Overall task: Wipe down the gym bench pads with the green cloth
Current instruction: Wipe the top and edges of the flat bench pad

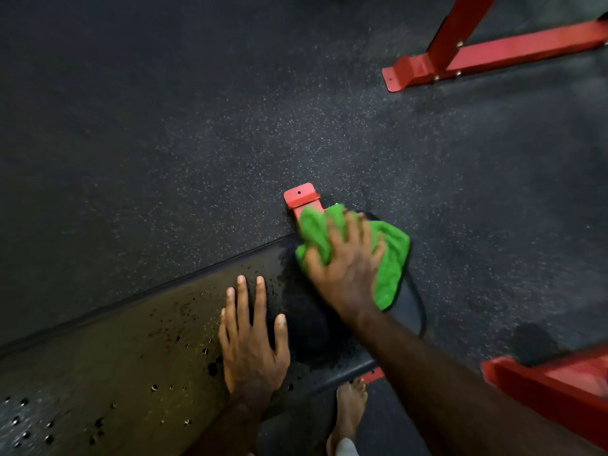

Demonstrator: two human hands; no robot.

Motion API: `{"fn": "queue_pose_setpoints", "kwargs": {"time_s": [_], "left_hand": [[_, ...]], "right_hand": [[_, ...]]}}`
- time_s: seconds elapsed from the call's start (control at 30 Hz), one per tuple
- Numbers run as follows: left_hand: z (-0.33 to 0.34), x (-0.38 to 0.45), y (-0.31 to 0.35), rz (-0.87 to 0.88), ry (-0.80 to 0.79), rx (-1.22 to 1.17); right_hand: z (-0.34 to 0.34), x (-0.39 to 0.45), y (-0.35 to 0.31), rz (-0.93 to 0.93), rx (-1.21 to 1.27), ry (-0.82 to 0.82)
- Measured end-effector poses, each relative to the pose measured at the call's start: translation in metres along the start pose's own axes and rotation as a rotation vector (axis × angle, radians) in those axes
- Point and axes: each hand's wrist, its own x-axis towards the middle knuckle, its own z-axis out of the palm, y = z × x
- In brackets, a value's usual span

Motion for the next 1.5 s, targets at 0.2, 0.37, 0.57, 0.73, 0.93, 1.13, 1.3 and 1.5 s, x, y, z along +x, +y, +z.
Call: {"fn": "queue_pose_setpoints", "kwargs": {"time_s": [0.2,0.37,0.57,0.73,0.93,1.13,1.3,1.5], "left_hand": [[0.000,0.001,0.001,0.006,0.009,0.010],[0.001,0.001,0.000,0.004,-0.006,0.008],[0.001,0.001,0.000,0.004,-0.004,0.003],[0.004,0.002,-0.003,-0.002,-0.003,0.016],[0.003,0.001,-0.003,0.016,0.010,0.004],[0.003,0.001,-0.002,0.021,0.025,-0.004],[0.002,0.001,-0.001,0.027,0.035,0.007],[0.002,0.000,0.000,0.038,0.038,0.002]], "right_hand": [[-0.006,0.008,0.051,-0.511,-0.052,-0.141],[0.000,-0.035,0.002,-0.014,0.020,-0.028],[-0.006,-0.029,0.053,-0.545,-0.064,-0.129],[0.001,-0.055,0.011,0.141,0.028,0.029],[-0.011,-0.068,0.054,-0.627,-0.125,-0.204],[-0.003,-0.093,0.029,0.241,-0.032,0.054],[-0.014,-0.130,0.052,-0.418,-0.084,-0.158],[-0.003,-0.120,0.036,0.363,0.003,0.151]]}}
